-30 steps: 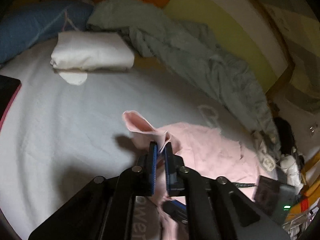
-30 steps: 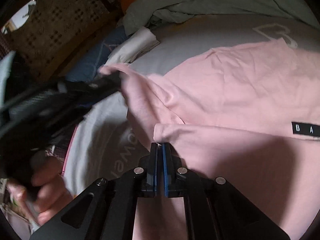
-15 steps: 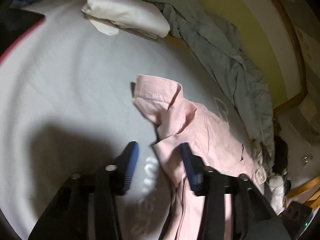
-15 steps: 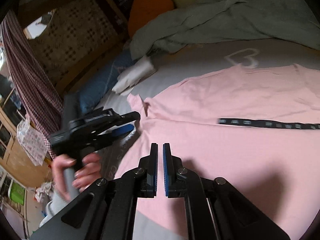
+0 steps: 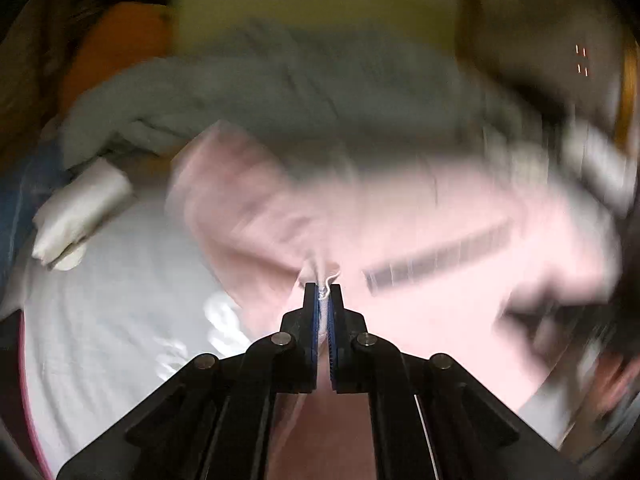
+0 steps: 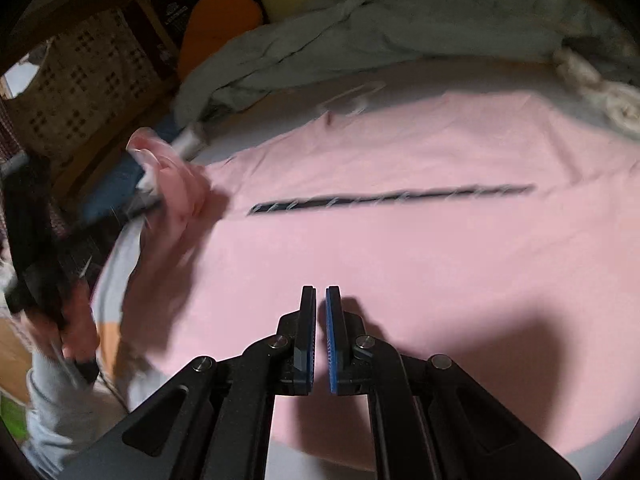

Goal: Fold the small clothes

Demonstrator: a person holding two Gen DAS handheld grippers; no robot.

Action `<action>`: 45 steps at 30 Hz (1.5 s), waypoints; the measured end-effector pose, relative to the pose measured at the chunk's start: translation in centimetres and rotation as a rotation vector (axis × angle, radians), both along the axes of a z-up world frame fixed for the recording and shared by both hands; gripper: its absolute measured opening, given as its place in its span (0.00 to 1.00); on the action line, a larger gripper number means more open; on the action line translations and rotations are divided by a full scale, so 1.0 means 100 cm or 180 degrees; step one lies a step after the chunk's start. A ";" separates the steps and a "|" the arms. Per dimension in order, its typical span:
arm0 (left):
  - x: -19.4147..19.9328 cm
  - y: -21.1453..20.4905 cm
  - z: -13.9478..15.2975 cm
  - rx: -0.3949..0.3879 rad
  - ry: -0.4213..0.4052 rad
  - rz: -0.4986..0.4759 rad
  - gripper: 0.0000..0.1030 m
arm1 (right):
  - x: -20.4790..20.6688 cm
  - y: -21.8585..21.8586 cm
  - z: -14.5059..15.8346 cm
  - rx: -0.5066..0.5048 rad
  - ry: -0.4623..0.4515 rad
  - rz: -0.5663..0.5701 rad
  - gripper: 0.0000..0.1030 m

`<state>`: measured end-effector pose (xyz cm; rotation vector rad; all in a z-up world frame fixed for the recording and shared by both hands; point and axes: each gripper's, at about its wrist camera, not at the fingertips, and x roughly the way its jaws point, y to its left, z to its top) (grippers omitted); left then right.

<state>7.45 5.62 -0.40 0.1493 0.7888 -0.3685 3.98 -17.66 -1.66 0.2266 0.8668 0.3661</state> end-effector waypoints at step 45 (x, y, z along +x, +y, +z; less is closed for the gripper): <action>0.119 0.094 -0.005 -0.0671 0.0340 0.1036 0.03 | 0.076 0.130 0.041 -0.0818 -0.0880 0.0270 0.33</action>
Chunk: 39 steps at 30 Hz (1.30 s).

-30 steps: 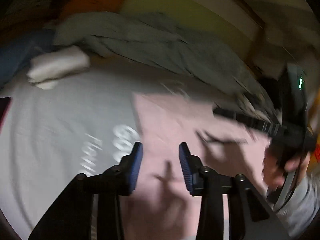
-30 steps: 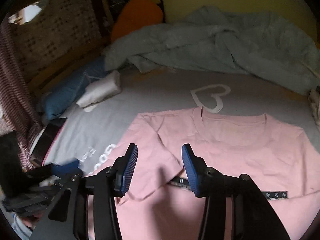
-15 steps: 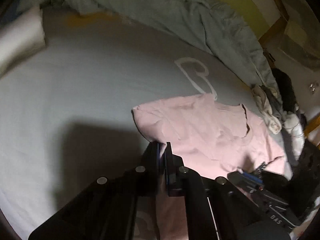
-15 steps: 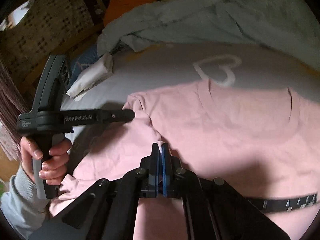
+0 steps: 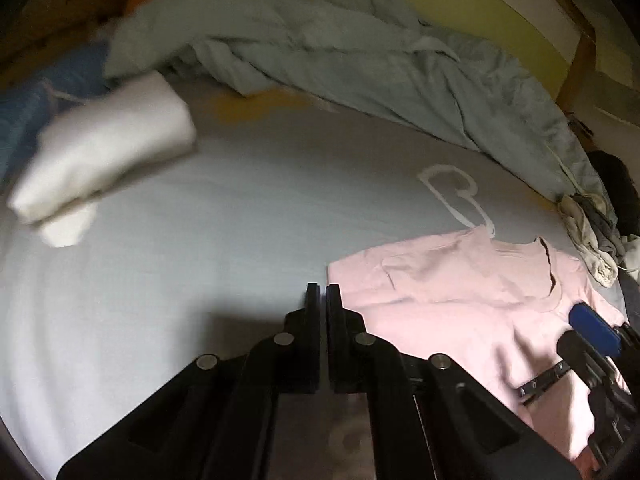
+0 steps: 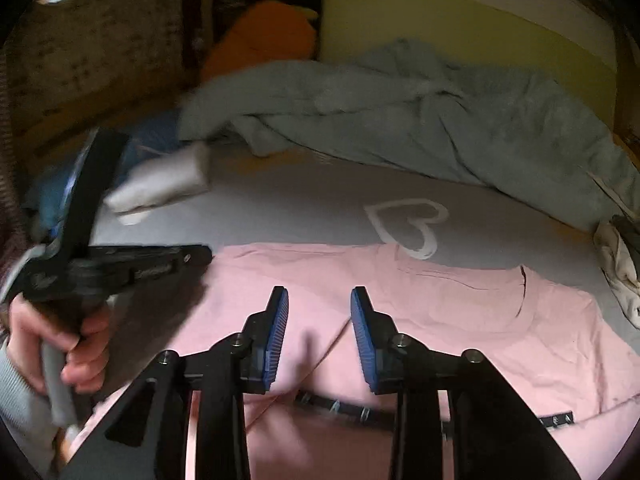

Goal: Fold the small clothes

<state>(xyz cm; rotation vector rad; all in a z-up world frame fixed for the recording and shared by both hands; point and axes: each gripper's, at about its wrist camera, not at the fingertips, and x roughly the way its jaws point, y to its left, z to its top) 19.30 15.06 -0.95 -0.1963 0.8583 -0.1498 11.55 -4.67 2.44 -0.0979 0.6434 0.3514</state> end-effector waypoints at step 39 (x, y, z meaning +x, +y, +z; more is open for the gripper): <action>-0.216 -0.042 -0.029 0.0729 -0.0187 0.0549 0.07 | -0.056 0.007 -0.064 0.0718 0.0914 0.0690 0.07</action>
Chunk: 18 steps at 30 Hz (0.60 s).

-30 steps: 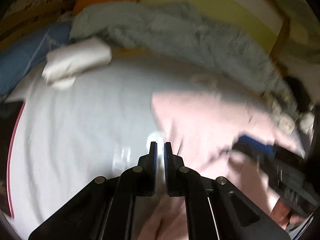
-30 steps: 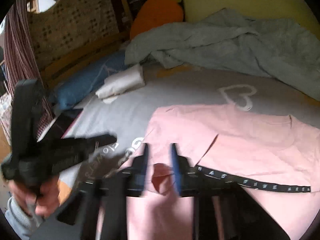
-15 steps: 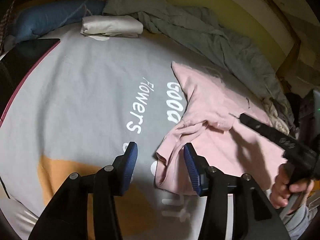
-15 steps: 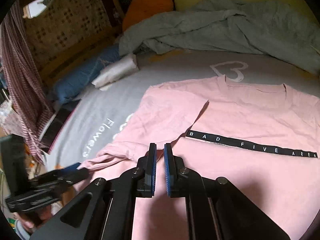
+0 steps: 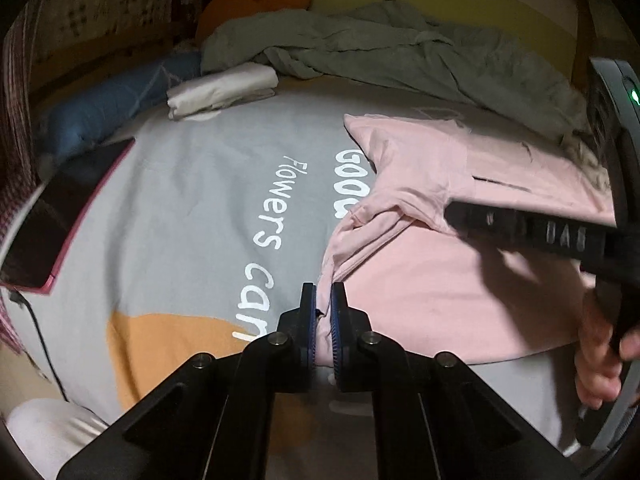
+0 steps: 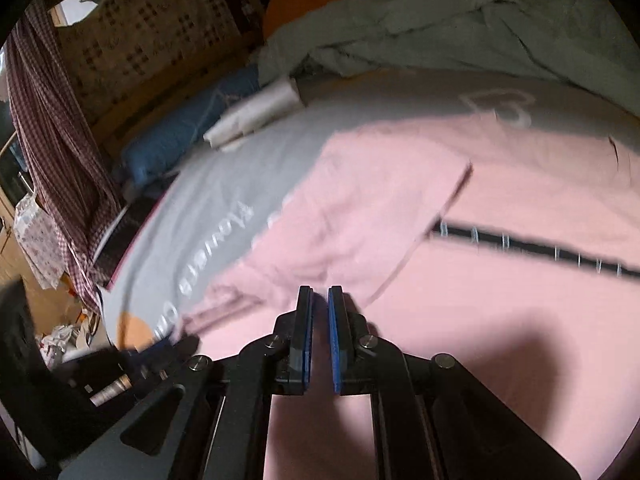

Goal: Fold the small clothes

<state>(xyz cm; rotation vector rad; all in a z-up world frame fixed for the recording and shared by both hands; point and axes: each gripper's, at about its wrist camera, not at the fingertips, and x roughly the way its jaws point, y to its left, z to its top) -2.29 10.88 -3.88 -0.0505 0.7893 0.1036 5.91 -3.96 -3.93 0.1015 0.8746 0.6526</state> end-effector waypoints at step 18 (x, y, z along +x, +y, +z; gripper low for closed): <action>-0.015 -0.011 0.003 0.0275 -0.0401 -0.0002 0.19 | -0.038 -0.044 0.017 -0.0397 -0.0528 -0.0404 0.07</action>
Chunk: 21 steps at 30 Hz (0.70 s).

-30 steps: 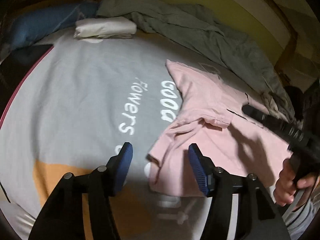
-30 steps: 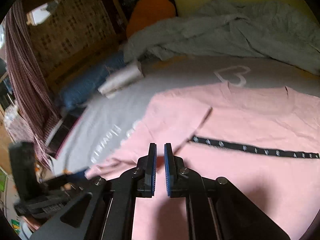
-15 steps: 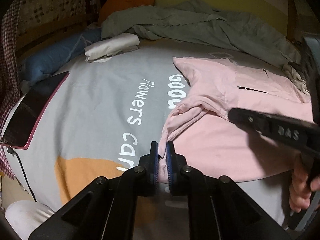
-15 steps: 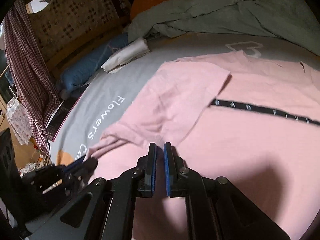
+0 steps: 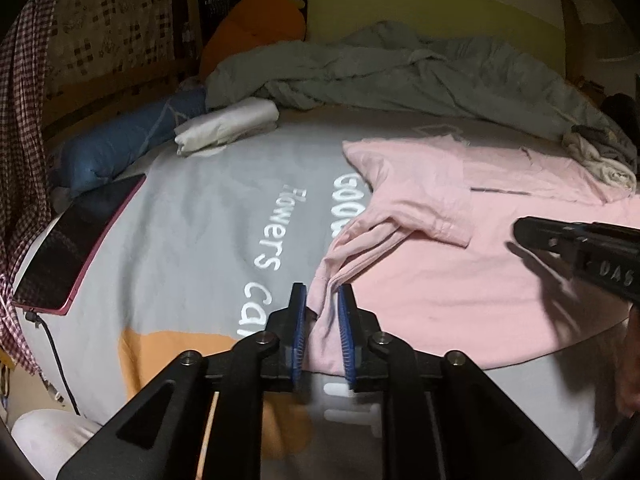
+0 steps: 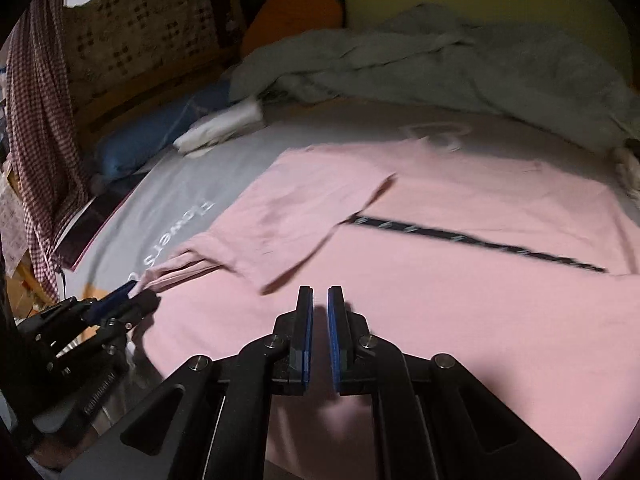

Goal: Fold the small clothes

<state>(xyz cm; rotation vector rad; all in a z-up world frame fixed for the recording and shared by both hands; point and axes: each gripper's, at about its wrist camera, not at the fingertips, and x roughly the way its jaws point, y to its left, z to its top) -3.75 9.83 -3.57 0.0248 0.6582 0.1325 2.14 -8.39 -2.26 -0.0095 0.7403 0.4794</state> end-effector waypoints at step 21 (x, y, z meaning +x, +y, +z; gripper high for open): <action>0.006 -0.066 0.067 -0.0101 -0.0784 -0.0645 0.99 | -0.001 -0.323 0.116 0.0528 -0.0694 -0.1992 0.84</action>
